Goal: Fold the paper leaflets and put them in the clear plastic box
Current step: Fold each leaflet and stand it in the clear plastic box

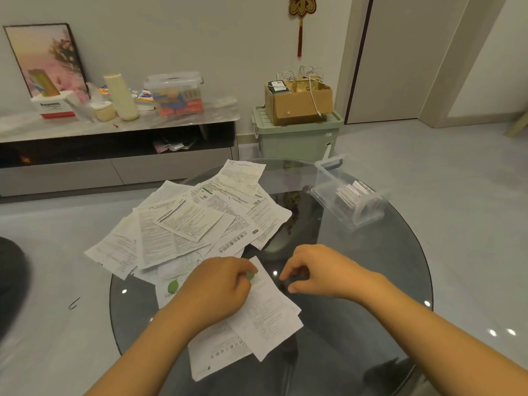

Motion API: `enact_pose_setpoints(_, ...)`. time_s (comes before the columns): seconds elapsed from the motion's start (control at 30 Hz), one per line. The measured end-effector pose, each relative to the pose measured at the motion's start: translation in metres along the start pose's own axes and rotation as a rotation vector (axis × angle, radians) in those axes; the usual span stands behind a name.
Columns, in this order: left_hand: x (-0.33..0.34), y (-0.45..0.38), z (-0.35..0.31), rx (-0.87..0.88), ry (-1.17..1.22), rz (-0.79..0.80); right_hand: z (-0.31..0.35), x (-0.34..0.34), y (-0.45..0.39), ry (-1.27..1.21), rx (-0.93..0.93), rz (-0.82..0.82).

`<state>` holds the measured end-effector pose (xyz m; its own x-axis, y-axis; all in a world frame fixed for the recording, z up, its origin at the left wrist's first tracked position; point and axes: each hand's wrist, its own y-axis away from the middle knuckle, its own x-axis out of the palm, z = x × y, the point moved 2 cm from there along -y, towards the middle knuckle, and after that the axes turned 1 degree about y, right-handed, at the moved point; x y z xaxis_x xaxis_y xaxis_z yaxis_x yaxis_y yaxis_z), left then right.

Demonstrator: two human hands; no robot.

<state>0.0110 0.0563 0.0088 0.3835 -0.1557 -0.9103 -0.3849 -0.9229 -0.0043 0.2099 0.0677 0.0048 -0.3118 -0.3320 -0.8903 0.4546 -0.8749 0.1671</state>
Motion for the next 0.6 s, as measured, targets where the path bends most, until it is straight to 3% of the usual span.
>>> enact_pose_setpoints(0.1,0.007,0.002,-0.002,0.035,-0.086,0.114,0.002,0.003,0.001,0.024,-0.046,0.066)
enact_pose_setpoints(0.27,0.026,-0.003,-0.008,0.121,0.117,0.255,0.005,0.006,0.005,0.070,-0.062,0.126)
enact_pose_setpoints(0.37,0.034,-0.006,-0.010,0.158,0.100,0.315,0.001,0.006,0.009,0.074,-0.044,0.167)
enact_pose_setpoints(0.6,0.037,-0.010,-0.005,0.177,0.122,0.224,-0.001,0.012,0.014,0.094,-0.050,0.136)
